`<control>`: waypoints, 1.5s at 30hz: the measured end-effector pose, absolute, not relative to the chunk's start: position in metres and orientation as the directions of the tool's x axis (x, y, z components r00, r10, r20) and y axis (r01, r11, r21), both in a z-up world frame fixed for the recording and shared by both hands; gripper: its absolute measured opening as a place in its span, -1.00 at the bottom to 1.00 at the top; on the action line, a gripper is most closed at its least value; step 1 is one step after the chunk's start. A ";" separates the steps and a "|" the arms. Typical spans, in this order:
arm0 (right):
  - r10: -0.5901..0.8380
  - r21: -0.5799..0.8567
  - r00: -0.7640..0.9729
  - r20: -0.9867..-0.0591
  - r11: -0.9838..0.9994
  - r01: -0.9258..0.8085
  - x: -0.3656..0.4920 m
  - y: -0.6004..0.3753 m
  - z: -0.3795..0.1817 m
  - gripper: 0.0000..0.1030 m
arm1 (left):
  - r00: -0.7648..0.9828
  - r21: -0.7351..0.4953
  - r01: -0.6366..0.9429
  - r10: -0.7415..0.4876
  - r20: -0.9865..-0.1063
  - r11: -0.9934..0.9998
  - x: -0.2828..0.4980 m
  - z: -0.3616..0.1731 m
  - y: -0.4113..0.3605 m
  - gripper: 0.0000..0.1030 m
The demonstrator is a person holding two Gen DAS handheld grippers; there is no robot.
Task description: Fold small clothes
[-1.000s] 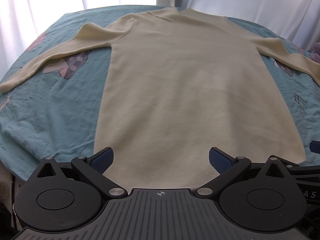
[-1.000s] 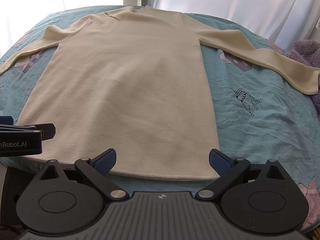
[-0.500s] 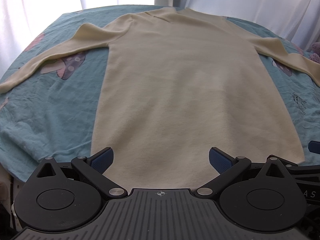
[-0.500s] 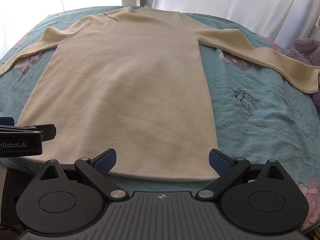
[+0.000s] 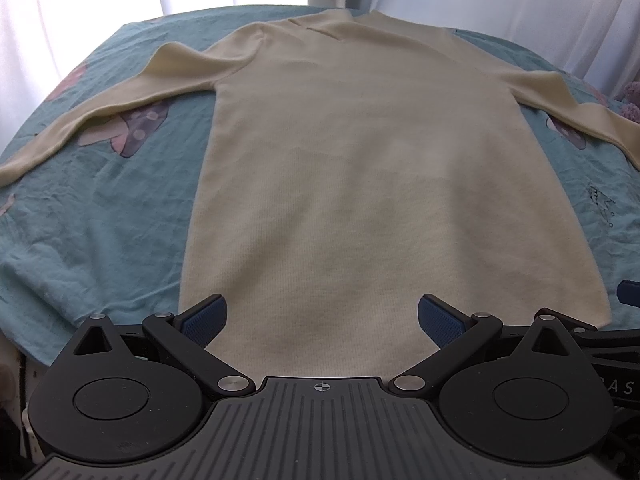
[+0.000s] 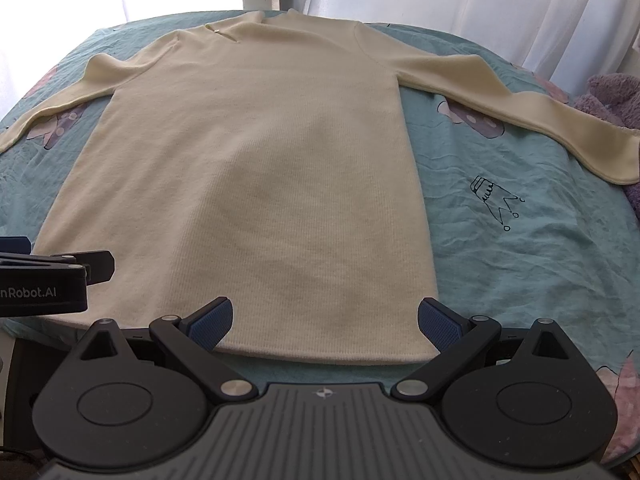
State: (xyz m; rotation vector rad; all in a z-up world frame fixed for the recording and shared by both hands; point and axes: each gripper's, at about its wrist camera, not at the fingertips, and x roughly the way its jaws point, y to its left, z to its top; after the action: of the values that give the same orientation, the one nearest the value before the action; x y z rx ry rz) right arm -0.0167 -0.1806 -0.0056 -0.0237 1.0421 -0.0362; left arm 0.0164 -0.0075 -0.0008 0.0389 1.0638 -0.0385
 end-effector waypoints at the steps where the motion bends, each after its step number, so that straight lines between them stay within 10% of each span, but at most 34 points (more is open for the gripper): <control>1: -0.040 -0.035 0.504 -0.863 0.999 0.019 -0.016 -0.181 -0.006 0.92 | 0.484 0.013 0.051 -0.013 -0.875 0.999 0.016 -0.001 -0.008 1.00; 45: 0.101 0.140 0.548 -0.830 0.990 0.029 0.011 -0.204 -0.004 0.92 | 0.464 0.017 0.090 -0.027 -0.885 0.996 0.059 -0.006 -0.005 1.00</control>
State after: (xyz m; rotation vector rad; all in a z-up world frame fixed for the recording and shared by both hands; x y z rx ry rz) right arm 0.0114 -0.2044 -0.0041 0.1425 0.9904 0.0432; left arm 0.0595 -0.0053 -0.0060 0.0647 1.0856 -0.0720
